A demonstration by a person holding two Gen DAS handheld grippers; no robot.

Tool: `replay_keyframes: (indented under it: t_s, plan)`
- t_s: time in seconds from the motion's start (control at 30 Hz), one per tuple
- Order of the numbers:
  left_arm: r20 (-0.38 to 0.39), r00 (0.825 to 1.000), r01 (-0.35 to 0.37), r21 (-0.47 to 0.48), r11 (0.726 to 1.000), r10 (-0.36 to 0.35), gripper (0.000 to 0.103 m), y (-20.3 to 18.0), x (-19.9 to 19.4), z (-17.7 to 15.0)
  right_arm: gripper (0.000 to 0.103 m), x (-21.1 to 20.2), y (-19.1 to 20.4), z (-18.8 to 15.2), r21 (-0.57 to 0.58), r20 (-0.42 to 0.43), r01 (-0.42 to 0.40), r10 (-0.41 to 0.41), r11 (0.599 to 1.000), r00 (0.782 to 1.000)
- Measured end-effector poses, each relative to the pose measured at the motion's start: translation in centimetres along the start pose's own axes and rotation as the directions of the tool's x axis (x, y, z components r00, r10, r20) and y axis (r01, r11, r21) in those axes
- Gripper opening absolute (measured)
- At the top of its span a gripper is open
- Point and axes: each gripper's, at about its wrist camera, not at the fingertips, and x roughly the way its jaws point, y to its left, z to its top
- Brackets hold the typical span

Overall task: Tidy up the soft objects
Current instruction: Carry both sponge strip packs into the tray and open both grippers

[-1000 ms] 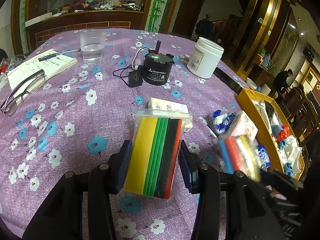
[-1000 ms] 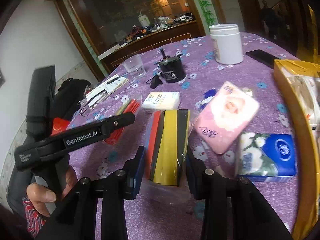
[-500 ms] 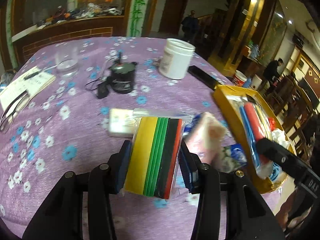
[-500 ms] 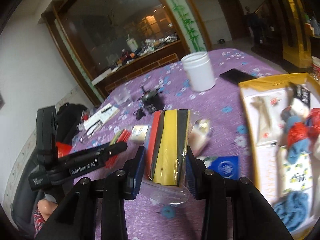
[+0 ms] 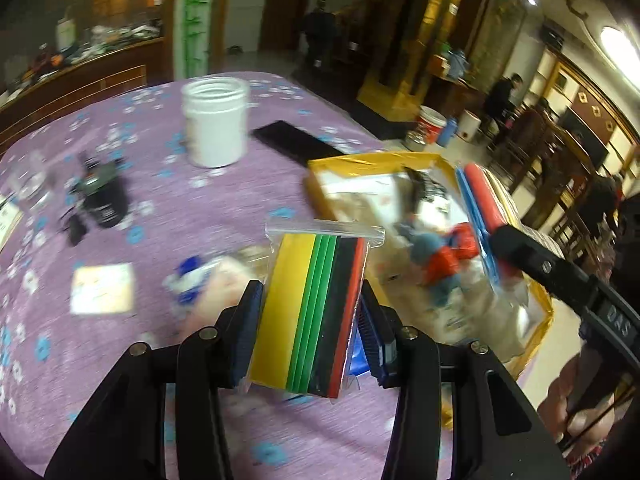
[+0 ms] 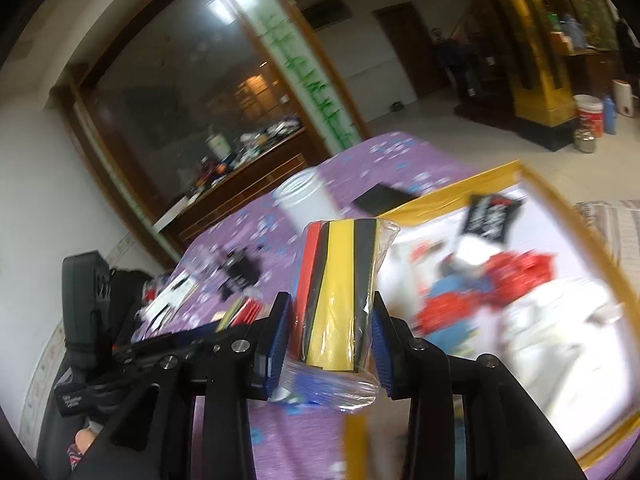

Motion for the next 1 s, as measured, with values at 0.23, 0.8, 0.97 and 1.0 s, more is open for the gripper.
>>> replay_keyframes:
  t_s: [0.23,0.8,0.97,1.0]
  plan:
    - [-0.052,0.998,0.04,0.061,0.997,-0.036,0.044,-5.3,3.8,2.8,0.038,-0.9,-5.3,3.3,0.034,-0.01,0.104,-0.104,0.994,0.995]
    - [-0.155,0.987,-0.026,0.092,0.995,0.04,0.044,-9.5,12.0,6.8,0.039,4.4,-12.7,6.6,0.047,-0.189,0.25,-0.238,0.967,0.953]
    - [-0.147,0.988,-0.029,0.096,0.995,0.043,0.044,-10.0,12.2,7.0,0.039,5.5,-13.0,6.5,0.042,-0.214,0.264,-0.25,0.963,0.944]
    - [-0.147,0.988,-0.025,0.098,0.995,0.039,0.044,-10.1,12.2,7.0,0.039,5.6,-13.1,6.6,0.042,-0.215,0.268,-0.253,0.963,0.943]
